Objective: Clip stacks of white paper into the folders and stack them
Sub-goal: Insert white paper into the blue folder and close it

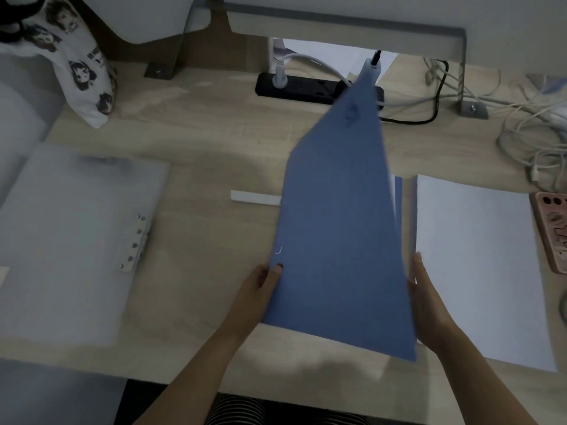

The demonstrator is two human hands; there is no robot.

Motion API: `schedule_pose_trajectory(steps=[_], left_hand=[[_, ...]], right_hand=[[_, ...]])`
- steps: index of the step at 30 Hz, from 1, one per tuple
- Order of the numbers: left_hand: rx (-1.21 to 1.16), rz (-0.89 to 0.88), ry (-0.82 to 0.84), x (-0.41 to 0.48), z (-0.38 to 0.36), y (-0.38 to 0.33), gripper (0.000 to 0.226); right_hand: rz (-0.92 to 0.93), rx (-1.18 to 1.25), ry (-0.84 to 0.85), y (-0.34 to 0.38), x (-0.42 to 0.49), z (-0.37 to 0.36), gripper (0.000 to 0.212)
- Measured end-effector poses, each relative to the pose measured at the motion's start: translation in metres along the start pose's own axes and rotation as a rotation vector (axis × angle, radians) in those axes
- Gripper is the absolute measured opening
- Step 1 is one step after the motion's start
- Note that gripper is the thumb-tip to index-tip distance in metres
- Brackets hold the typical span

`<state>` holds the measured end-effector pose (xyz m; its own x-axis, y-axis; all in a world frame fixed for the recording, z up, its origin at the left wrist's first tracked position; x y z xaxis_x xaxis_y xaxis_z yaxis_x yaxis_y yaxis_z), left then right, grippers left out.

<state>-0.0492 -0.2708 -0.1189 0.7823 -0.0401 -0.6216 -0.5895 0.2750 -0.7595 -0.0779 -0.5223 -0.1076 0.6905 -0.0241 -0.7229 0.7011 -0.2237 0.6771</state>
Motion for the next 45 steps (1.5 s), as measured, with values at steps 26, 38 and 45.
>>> schedule_pose_trajectory(steps=[26, 38, 45], left_hand=[[-0.193, 0.077, 0.049, 0.013, 0.013, 0.007, 0.019], [-0.386, 0.121, 0.184, 0.01, 0.024, 0.001, 0.023], [-0.369, 0.127, 0.223, 0.016, 0.034, 0.01, 0.024]], right_hand=[[0.067, -0.235, -0.306, -0.001, -0.002, -0.001, 0.013], [0.095, -0.237, -0.37, 0.01, 0.008, -0.017, 0.031], [0.002, -0.06, -0.155, 0.007, 0.004, -0.03, 0.026]])
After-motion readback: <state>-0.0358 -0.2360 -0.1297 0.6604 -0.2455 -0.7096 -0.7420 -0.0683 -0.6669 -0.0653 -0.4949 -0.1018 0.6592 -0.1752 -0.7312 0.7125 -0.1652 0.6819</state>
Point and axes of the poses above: each hand's wrist, its own x-axis towards the middle knuckle, its own z-axis out of the back of the hand, y = z × x, the point moved 4 cm from there along x, towards the middle knuckle, and after that the axes turned 2 degrees about -y, right-handed, at the moved point
